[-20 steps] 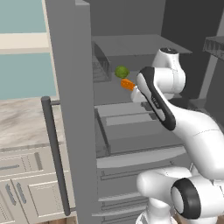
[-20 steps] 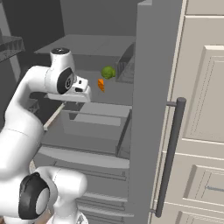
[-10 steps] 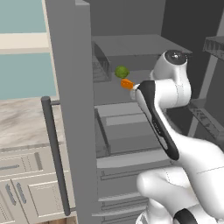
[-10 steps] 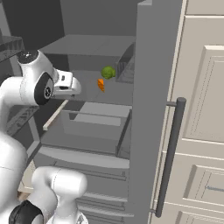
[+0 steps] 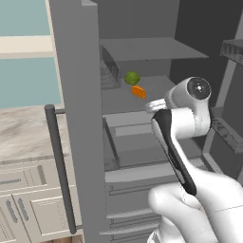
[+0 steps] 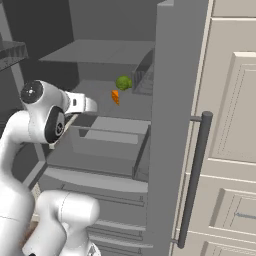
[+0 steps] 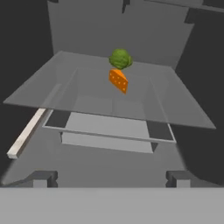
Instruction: Pick the cheese from the fridge and the cheese grater from the cabinet and place them next to the salad bowl.
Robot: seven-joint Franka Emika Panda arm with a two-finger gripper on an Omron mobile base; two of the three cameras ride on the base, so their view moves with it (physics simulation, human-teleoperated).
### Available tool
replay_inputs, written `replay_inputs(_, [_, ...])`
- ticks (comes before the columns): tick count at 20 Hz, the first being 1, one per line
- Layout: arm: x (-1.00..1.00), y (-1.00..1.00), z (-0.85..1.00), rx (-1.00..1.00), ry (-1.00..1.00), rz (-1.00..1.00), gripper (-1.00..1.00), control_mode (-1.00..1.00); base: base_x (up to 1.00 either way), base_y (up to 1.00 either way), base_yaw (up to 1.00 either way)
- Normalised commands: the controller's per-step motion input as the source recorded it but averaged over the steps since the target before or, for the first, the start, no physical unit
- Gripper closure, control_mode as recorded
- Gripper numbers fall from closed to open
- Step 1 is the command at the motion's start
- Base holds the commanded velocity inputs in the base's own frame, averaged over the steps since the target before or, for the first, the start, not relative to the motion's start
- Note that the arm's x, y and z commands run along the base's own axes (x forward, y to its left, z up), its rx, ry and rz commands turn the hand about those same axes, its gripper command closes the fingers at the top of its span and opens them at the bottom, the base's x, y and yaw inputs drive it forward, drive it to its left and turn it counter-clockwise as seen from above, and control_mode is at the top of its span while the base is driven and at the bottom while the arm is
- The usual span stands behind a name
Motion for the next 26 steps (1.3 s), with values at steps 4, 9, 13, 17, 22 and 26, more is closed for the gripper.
replay_inputs(4, [0.25, -0.44, 0.05, 0.04, 0.02, 0.0, -1.0, -1.0, 0.0, 0.0, 0.0])
replay_inputs(9, [0.44, -0.21, 0.02, 0.09, 0.01, 0.0, -1.0, -1.0, 0.0, 0.0, 0.0])
replay_inputs(13, [0.5, 0.0, 0.0, 0.07, 0.0, 0.0, -1.0, -1.0, 0.0, 0.0, 0.0])
replay_inputs(17, [0.45, 0.0, -0.04, 0.0, -0.06, 0.0, -1.0, -1.0, 0.0, 0.0, 0.0])
replay_inputs(22, [0.3, 0.0, -0.06, 0.0, -0.09, 0.0, -1.0, -1.0, 0.0, 0.0, 0.0])
replay_inputs(26, [0.25, 0.0, -0.25, 0.0, -0.01, 0.0, -1.0, -1.0, 0.0, 0.0, 0.0])
